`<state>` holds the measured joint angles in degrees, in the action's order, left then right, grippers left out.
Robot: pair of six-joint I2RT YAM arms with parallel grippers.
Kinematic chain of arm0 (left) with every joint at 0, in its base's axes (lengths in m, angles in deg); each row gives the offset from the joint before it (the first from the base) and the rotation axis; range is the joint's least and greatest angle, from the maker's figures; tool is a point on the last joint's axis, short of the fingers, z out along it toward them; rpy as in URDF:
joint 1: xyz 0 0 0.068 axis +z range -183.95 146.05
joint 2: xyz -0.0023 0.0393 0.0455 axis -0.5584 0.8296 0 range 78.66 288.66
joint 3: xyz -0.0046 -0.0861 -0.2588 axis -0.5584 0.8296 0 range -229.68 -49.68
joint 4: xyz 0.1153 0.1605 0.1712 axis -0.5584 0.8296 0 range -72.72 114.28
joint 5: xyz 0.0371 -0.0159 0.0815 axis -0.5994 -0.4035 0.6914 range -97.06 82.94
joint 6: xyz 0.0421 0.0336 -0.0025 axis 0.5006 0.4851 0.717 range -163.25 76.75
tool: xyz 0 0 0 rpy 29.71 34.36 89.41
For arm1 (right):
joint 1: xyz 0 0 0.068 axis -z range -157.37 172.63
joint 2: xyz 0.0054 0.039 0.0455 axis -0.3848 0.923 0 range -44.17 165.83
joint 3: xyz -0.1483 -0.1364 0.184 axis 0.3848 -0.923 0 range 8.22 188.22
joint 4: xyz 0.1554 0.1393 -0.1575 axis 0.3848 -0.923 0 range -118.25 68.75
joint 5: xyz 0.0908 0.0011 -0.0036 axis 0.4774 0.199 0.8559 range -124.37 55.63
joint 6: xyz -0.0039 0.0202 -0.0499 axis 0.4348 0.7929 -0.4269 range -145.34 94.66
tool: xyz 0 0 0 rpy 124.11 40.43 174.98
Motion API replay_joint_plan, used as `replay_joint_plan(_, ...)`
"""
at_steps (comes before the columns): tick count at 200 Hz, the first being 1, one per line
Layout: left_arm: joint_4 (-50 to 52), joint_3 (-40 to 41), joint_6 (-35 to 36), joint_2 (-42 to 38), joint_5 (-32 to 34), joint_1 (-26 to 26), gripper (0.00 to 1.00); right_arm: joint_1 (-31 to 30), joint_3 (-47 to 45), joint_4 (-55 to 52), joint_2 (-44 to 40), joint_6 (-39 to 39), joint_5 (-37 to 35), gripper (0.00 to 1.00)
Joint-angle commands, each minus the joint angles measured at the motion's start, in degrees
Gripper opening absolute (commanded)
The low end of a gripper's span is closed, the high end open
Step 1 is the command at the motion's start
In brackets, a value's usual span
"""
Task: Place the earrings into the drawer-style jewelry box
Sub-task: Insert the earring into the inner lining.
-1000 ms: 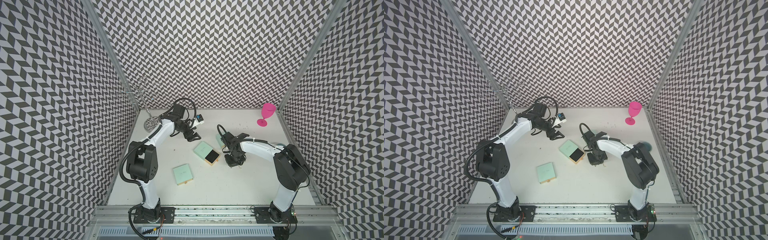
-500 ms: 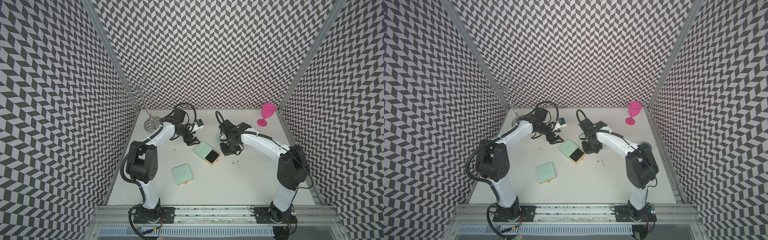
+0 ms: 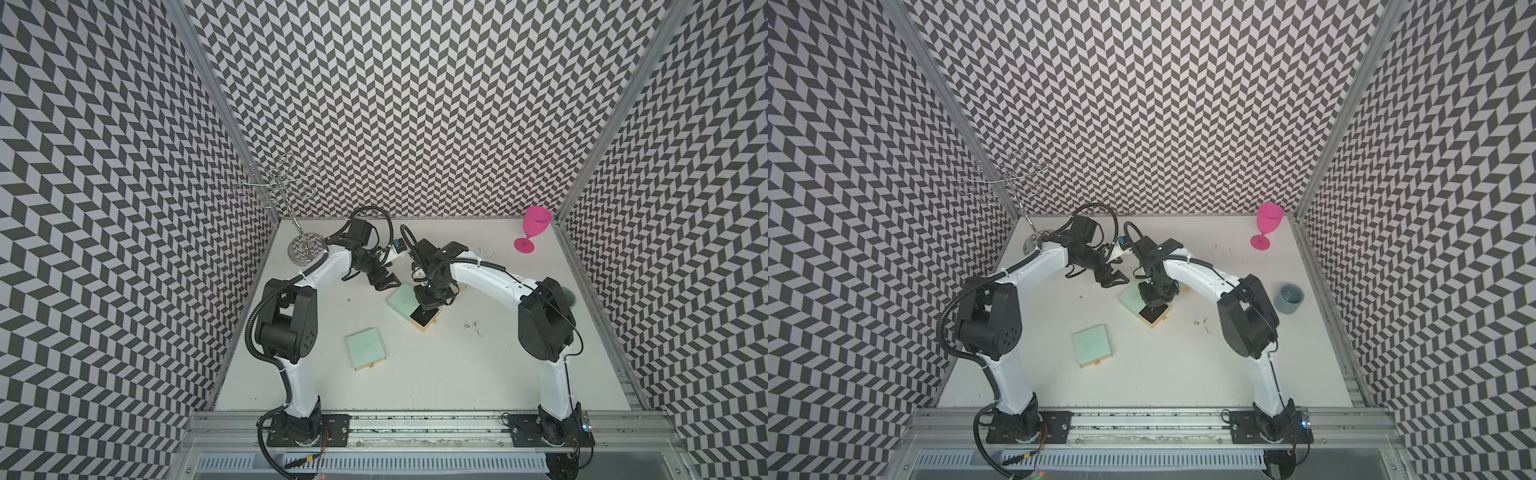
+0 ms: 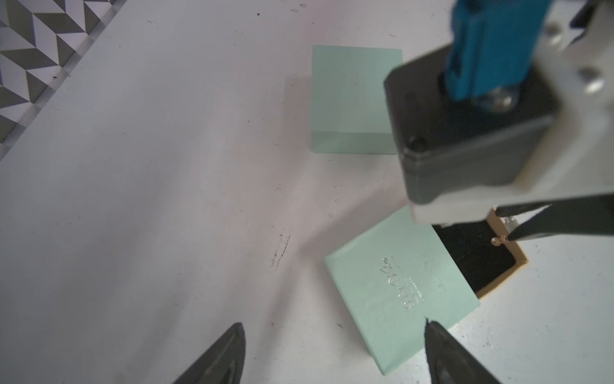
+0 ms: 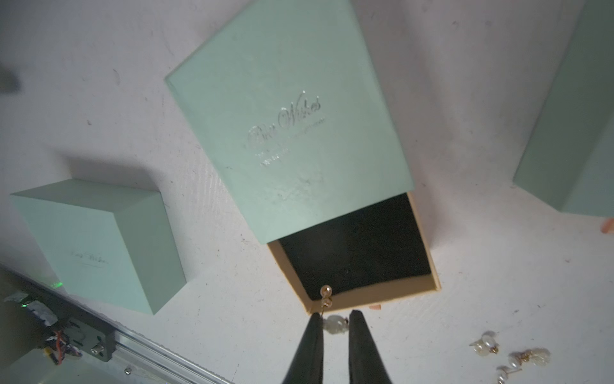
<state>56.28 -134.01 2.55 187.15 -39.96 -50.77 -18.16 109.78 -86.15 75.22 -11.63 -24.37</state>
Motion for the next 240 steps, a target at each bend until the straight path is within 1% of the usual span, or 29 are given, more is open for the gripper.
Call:
replay_joint_plan(1, -1.05, -1.07, 0.18, 1.18, -1.95, 0.47, 0.85, -0.68, 2.21, -1.23, 1.81, -1.48, -0.37, 0.16)
replay_joint_plan(34, -1.03, -1.34, 0.17, 1.77, -2.47, 0.88, 0.85, -1.21, 2.90, -1.93, 3.47, -2.19, -2.88, 0.16)
replay_joint_plan(153, -0.27, -1.53, 1.13, 2.20, -2.73, 1.40, 0.85, -2.27, 4.53, -0.48, 7.11, -3.91, -0.66, 0.17)
replay_joint_plan(211, 0.10, -1.86, 1.27, 2.54, -2.78, 1.38, 0.85, -2.28, 4.45, -0.47, 6.28, -4.03, -0.48, 0.21)
replay_joint_plan(240, 0.45, -1.78, 2.08, 2.52, -2.73, 1.35, 0.84, -2.30, 3.33, -0.26, 4.42, -3.75, -1.10, 0.17)
